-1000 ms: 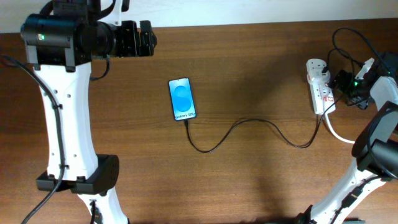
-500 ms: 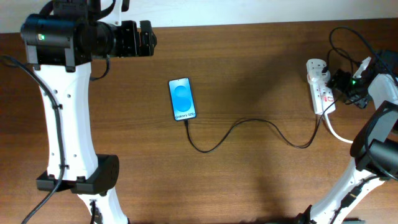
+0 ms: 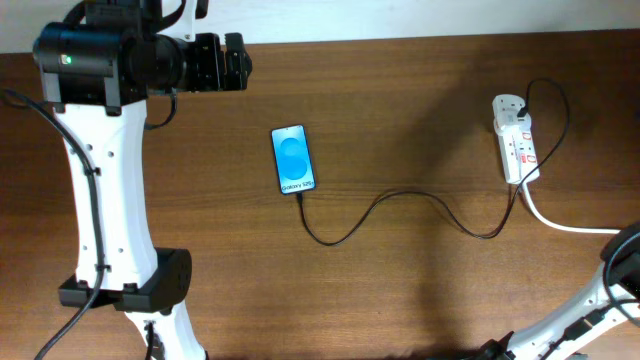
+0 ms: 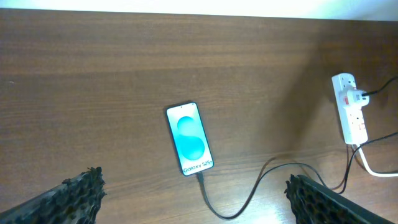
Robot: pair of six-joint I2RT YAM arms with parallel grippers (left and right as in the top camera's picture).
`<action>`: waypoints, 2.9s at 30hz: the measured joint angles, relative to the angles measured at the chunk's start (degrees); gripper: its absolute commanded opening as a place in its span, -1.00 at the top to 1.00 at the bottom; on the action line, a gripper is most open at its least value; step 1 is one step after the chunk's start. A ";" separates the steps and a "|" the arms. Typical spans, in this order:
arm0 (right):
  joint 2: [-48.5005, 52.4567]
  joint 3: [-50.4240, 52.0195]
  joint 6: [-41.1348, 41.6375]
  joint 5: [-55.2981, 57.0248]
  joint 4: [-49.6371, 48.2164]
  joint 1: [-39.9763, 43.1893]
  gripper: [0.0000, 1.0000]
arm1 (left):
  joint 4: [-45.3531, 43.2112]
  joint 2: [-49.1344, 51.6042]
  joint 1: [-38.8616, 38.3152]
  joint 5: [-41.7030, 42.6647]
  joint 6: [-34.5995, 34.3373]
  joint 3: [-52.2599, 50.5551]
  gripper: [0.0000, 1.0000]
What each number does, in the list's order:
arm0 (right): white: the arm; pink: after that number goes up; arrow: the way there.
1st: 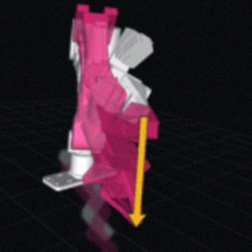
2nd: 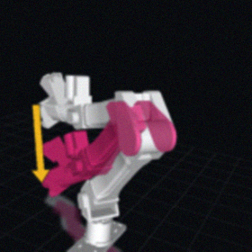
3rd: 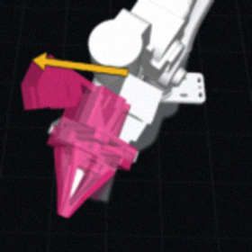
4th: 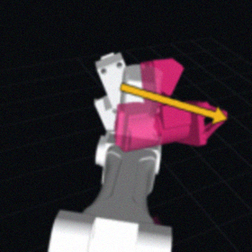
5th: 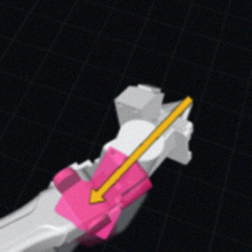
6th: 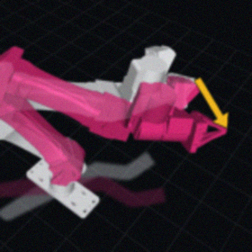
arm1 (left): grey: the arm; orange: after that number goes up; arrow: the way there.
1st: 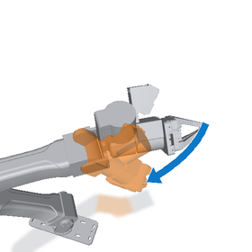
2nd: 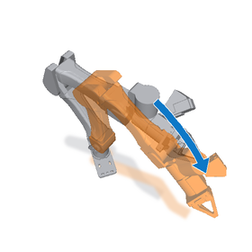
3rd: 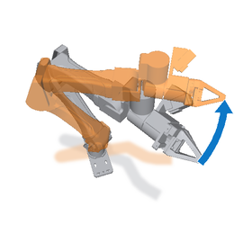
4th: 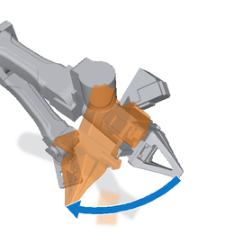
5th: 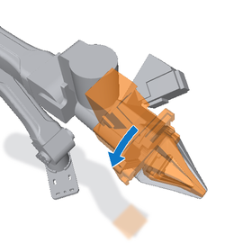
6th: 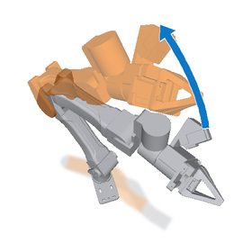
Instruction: Plug charger to phone and switch on socket
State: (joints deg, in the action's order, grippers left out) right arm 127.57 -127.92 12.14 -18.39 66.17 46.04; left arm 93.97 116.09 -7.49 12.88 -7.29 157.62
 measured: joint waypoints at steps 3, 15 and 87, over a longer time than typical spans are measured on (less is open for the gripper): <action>-1.16 -11.28 -1.86 -12.46 7.61 -0.48 -0.97 | 0.02 0.00 0.00 0.02 0.00 0.00 -0.99; -29.05 -29.07 -10.40 -11.37 30.80 -25.07 -0.97 | 0.04 0.00 0.00 0.02 0.00 0.00 -0.99; -126.77 127.32 -9.11 14.12 -62.31 -44.76 -0.97 | -12.02 -7.32 0.00 -5.03 0.22 -22.80 -0.99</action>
State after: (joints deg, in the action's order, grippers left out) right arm 0.80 -0.60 3.03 -4.27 3.86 1.28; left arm 81.95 108.77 -7.49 7.86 -7.07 134.82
